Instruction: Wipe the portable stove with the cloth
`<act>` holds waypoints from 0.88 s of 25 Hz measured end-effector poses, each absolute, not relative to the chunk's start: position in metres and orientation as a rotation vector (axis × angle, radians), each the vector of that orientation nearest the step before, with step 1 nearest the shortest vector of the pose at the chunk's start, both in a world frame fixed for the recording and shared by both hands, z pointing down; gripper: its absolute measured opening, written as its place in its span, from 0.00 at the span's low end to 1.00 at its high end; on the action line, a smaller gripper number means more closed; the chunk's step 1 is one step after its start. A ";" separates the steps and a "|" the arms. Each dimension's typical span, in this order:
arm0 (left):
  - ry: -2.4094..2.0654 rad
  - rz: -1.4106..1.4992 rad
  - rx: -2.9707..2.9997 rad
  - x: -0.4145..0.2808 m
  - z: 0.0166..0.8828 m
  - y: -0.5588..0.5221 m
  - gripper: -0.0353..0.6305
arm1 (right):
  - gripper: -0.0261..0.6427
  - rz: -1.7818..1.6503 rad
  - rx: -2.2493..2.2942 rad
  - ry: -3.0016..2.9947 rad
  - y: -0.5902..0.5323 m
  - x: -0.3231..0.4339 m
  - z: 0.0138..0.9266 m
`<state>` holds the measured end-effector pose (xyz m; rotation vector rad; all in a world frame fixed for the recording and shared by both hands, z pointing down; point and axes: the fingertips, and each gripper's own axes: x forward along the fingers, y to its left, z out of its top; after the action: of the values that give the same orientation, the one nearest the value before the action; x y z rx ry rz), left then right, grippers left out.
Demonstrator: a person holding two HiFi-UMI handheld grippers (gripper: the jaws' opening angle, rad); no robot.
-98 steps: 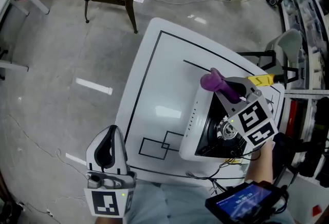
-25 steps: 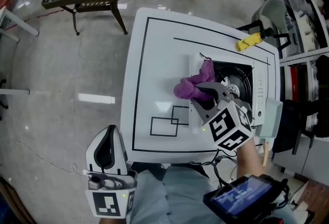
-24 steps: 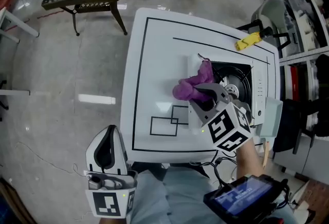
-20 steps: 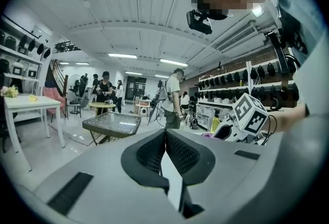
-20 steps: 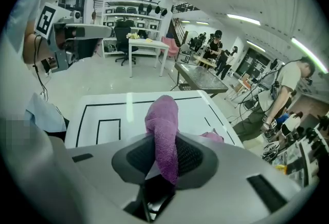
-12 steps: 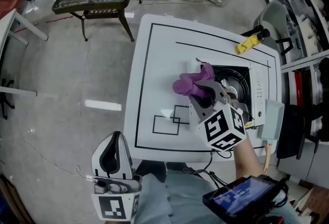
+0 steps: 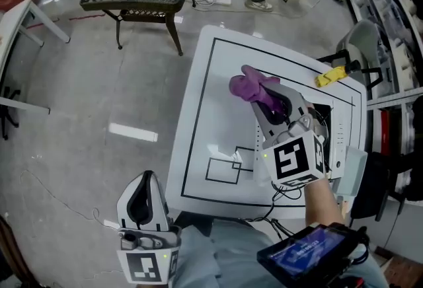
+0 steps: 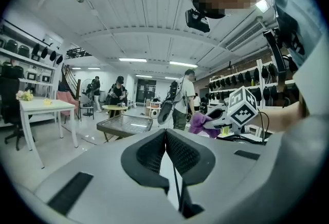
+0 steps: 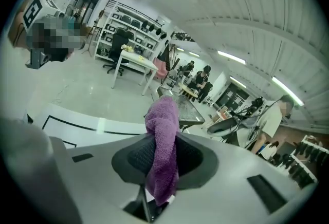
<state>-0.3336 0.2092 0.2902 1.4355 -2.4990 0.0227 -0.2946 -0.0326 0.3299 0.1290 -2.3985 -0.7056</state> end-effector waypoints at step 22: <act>-2.401 0.017 1.520 -0.302 0.306 0.186 0.08 | 0.19 -0.300 -0.039 -2.200 0.030 -0.226 0.422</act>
<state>-0.3016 0.1862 0.3056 1.5202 -2.4013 0.0173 -0.2257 0.0295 0.4221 -0.0386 -2.2000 -0.3003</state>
